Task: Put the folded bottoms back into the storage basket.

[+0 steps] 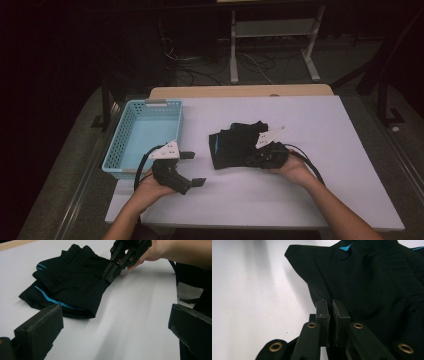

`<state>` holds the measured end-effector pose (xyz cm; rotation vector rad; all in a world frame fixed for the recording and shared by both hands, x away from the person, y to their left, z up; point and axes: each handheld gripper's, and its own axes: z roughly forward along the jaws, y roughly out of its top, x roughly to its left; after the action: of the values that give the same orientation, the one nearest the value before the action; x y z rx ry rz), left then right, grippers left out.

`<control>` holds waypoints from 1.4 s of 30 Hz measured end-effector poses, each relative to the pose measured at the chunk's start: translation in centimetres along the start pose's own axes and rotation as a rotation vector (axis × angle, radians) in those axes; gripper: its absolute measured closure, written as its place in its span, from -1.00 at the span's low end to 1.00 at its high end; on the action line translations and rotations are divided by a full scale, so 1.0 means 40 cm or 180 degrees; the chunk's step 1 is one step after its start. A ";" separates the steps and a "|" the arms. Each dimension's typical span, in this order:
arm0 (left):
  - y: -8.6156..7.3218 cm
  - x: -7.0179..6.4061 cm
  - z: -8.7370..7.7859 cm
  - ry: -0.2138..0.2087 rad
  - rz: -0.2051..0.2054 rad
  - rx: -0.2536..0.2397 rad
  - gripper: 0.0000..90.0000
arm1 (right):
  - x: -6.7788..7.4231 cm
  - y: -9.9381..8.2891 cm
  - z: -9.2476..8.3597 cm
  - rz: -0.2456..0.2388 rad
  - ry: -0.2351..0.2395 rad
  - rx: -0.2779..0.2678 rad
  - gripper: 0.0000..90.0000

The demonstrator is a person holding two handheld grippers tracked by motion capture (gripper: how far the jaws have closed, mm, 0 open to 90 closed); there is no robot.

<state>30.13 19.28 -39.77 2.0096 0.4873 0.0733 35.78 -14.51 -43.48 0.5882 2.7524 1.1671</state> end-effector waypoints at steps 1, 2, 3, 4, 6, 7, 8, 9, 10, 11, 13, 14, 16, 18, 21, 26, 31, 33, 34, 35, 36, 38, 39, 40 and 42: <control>0.000 0.000 0.000 0.0001 -0.0002 -0.0002 -1.00 | 0.001 -0.001 -0.001 0.0014 0.0008 -0.0004 0.86; 0.000 0.000 0.000 0.0000 -0.0003 -0.0002 -1.00 | 0.003 -0.003 -0.003 0.0029 0.0022 -0.0013 0.87; 0.000 0.000 0.000 0.0001 -0.0003 -0.0005 -1.00 | 0.005 -0.004 -0.004 0.0032 0.0033 -0.0014 0.87; 0.000 0.000 0.000 0.0000 -0.0004 -0.0007 -1.00 | 0.008 -0.006 -0.007 0.0041 0.0043 -0.0011 0.87; 0.000 0.000 -0.001 -0.0001 -0.0006 -0.0012 -1.00 | 0.015 -0.010 -0.011 0.0057 0.0066 -0.0001 0.87; 0.000 0.000 -0.001 -0.0003 -0.0008 -0.0014 -1.00 | 0.018 -0.012 -0.013 0.0046 0.0072 0.0004 0.87; 0.000 0.000 -0.001 -0.0004 -0.0005 -0.0013 -1.00 | 0.023 -0.014 -0.016 0.0055 0.0076 0.0021 0.87; 0.000 0.000 -0.001 -0.0005 -0.0005 -0.0011 -1.00 | 0.027 -0.017 -0.019 0.0065 0.0084 0.0021 0.86; 0.000 0.001 -0.001 -0.0006 -0.0005 -0.0011 -1.00 | 0.031 -0.020 -0.022 0.0064 0.0094 0.0014 0.87; 0.000 0.001 -0.001 -0.0005 -0.0005 -0.0013 -1.00 | 0.035 -0.024 -0.025 0.0085 0.0108 0.0009 0.87; 0.001 0.001 -0.001 -0.0004 -0.0005 -0.0012 -1.00 | 0.044 -0.032 -0.031 0.0098 0.0124 0.0000 0.87; 0.001 0.001 -0.001 -0.0003 -0.0006 -0.0012 -1.00 | 0.047 -0.035 -0.033 0.0106 0.0137 0.0002 0.86; 0.001 0.000 -0.001 -0.0001 -0.0008 -0.0012 -1.00 | 0.059 -0.041 -0.038 0.0110 0.0151 0.0008 0.86; 0.001 0.000 -0.001 0.0000 -0.0008 -0.0013 -1.00 | 0.072 -0.048 -0.042 0.0113 0.0175 0.0020 0.87; 0.002 -0.001 -0.002 0.0001 -0.0002 -0.0012 -1.00 | 0.085 -0.052 -0.047 0.0101 0.0193 0.0038 0.86; 0.002 0.000 -0.001 0.0000 -0.0007 -0.0007 -1.00 | 0.110 -0.062 -0.057 0.0090 0.0244 0.0031 0.86; 0.002 0.000 -0.001 0.0001 -0.0009 -0.0008 -1.00 | 0.144 -0.070 -0.068 0.0074 0.0275 0.0013 0.86; 0.002 0.000 0.000 0.0001 -0.0010 -0.0007 -1.00 | 0.158 -0.075 -0.070 0.0065 0.0285 0.0036 0.86; 0.002 0.000 0.000 0.0001 -0.0011 -0.0007 -1.00 | 0.164 -0.078 -0.071 0.0069 0.0300 0.0041 0.86; 0.002 0.000 0.000 0.0001 -0.0012 -0.0007 -1.00 | 0.169 -0.080 -0.071 0.0071 0.0312 0.0041 0.86; 0.001 -0.001 0.000 0.0000 -0.0013 -0.0007 -1.00 | 0.174 -0.082 -0.073 0.0069 0.0317 0.0041 0.86; 0.001 0.000 0.000 -0.0001 -0.0016 -0.0009 -1.00 | 0.184 -0.086 -0.074 0.0070 0.0325 0.0047 0.86; 0.001 0.000 0.000 -0.0003 -0.0018 -0.0011 -1.00 | 0.189 -0.087 -0.075 0.0076 0.0339 0.0056 0.86; 0.001 0.001 0.000 -0.0002 -0.0019 -0.0012 -1.00 | 0.194 -0.089 -0.075 0.0070 0.0347 0.0063 0.86; 0.001 0.001 0.000 -0.0002 -0.0020 -0.0010 -1.00 | 0.204 -0.093 -0.075 0.0074 0.0378 0.0082 0.86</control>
<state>30.18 19.27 -39.74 2.0047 0.4928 0.0694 26.38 -15.76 -43.51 0.5729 2.8707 1.2113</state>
